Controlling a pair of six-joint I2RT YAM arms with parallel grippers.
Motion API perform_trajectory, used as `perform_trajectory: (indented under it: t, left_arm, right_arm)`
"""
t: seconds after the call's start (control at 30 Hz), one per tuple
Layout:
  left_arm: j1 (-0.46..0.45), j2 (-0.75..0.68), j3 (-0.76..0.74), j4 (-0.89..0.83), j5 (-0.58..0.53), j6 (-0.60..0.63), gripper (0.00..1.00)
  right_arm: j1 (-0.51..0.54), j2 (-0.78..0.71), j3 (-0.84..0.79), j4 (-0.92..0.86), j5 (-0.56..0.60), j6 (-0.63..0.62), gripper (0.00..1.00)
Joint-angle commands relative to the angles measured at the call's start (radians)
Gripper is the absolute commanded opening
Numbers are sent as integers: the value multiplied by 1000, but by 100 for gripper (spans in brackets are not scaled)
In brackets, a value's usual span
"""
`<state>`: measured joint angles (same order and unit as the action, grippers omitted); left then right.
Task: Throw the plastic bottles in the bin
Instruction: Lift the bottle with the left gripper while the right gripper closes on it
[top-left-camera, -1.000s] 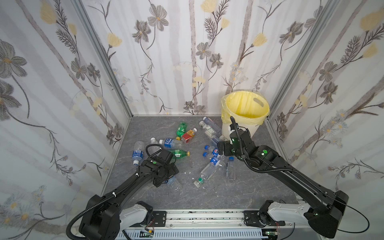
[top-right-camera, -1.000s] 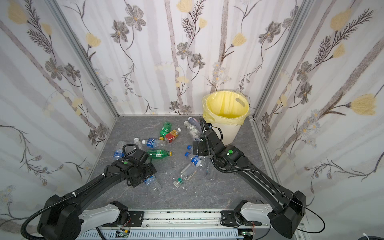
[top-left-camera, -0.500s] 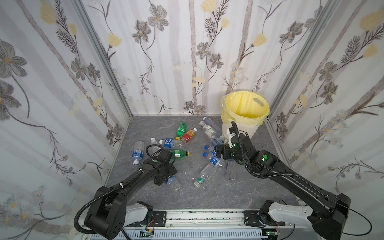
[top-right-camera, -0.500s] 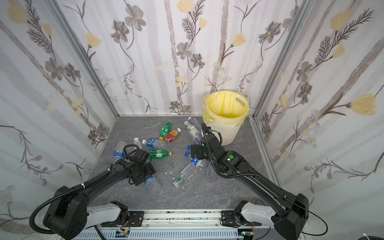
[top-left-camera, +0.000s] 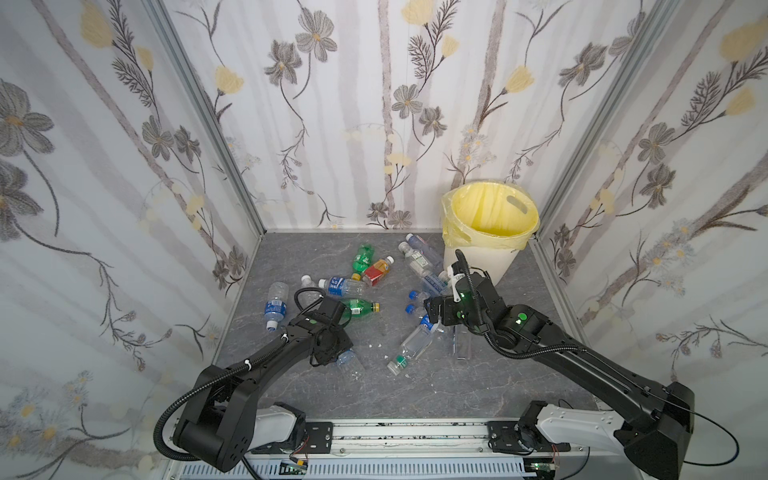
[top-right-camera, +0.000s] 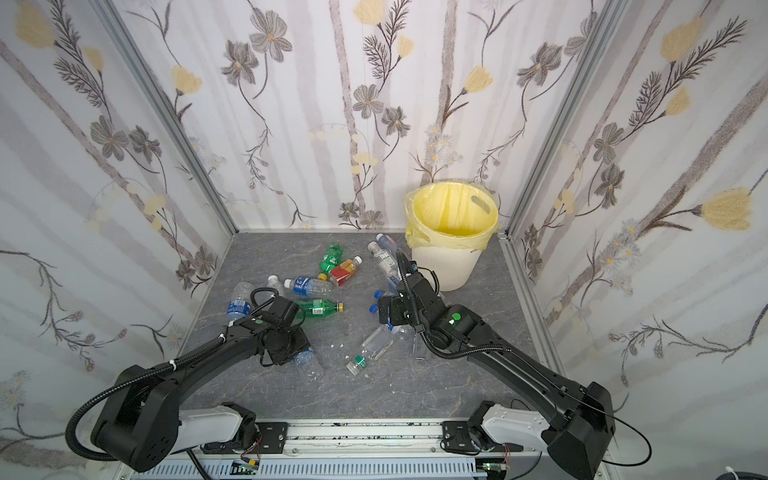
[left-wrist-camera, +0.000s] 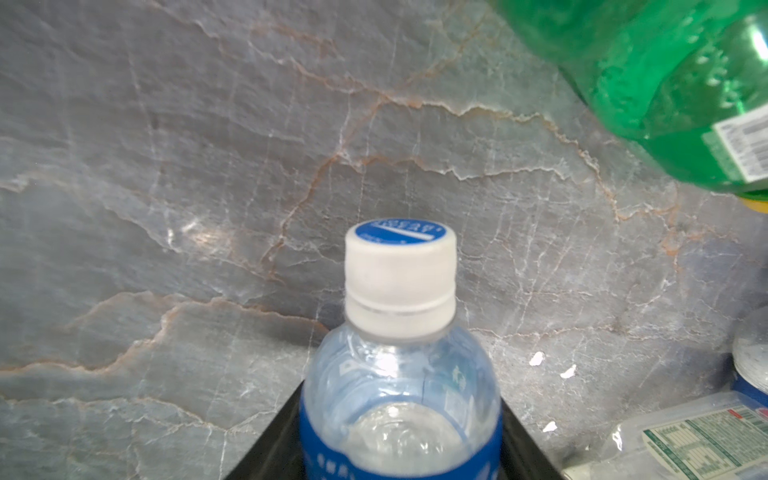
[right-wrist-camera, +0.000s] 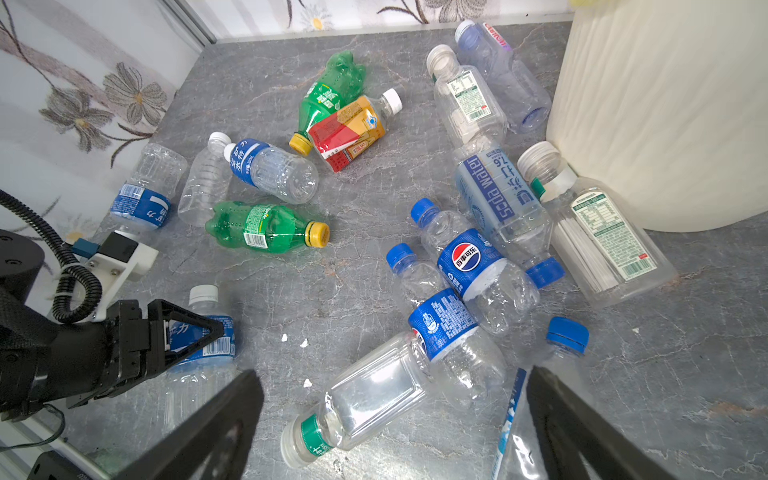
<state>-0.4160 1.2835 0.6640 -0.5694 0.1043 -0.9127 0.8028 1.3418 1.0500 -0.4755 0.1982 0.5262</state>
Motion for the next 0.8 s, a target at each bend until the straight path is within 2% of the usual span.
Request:
perform_trajectory:
  t: [0.0, 0.13, 0.23, 0.43, 0.5, 0.77]
  left_arm:
    - [0, -17, 17, -3, 3, 0, 50]
    - [0, -21, 65, -4, 20, -11, 45]
    - [-5, -21, 113, -6, 45, -11, 46]
    - [-19, -45, 238, -8, 42, -24, 44]
    - [-28, -33, 287, -8, 28, -24, 44]
    - [-93, 94, 554, -9, -24, -20, 42]
  right_arm:
    - [1, 16, 23, 38, -19, -20, 100]
    - [1, 20, 29, 48, -35, -11, 100]
    - [1, 27, 33, 47, -45, 4, 100]
    - [-1, 23, 34, 97, -131, 50, 100]
    - [-6, 14, 31, 87, -115, 79, 100]
    - [-31, -18, -9, 169, -268, 28, 100]
